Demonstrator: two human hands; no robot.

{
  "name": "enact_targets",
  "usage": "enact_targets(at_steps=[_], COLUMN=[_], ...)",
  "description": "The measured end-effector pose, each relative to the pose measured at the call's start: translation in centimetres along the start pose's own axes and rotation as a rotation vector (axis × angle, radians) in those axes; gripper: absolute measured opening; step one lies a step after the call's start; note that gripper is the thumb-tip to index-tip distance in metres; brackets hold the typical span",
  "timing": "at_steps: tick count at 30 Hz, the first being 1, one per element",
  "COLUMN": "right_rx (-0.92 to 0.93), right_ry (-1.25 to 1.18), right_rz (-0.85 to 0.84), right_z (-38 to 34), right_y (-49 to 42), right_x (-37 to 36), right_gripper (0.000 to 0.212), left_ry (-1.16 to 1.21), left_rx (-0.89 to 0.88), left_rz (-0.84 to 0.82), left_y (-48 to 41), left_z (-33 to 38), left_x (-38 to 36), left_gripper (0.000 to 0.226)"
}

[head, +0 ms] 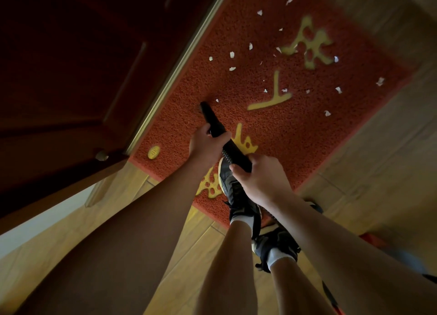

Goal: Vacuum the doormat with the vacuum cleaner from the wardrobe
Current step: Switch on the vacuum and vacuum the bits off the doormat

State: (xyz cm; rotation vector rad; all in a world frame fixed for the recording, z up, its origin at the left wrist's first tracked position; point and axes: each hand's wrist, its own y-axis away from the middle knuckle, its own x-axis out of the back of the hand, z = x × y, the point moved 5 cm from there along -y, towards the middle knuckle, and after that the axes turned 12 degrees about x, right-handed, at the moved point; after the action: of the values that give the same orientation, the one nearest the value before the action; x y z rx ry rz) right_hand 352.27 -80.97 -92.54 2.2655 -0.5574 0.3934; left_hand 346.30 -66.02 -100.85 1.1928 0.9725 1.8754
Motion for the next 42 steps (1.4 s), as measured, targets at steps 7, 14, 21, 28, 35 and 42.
enact_targets(at_steps=[7,14,21,28,35,42], right_rx=[-0.025,-0.055,-0.069,-0.074,-0.056,-0.021], right_ry=[-0.03,-0.038,-0.037,-0.042,-0.057,-0.027], right_rz=[0.012,0.03,0.059,0.075,0.087,0.075], right_z=[1.0,2.1,2.5,1.8,0.5,0.0], right_y=[0.8,1.3,0.9,-0.3,-2.1,-4.1], right_x=[1.1,2.0,3.0,4.0,4.7,5.7], right_gripper=[0.03,0.032,0.033,0.033,0.033,0.035], left_ry=[-0.028,-0.036,-0.03,-0.027,-0.031,0.0], left_rx=[-0.013,-0.02,-0.033,-0.049,-0.076,-0.037], left_rz=[-0.009,-0.062,-0.093,-0.082,-0.083,-0.033], left_y=[0.0,0.5,0.7,-0.2,-1.2,-2.0], left_z=[0.3,1.1,2.9,4.8,6.7,8.1], left_x=[-1.6,-3.1,-3.8,-3.3,-2.1,-1.2], left_gripper=[0.043,0.055,0.072,0.062,0.036,0.035])
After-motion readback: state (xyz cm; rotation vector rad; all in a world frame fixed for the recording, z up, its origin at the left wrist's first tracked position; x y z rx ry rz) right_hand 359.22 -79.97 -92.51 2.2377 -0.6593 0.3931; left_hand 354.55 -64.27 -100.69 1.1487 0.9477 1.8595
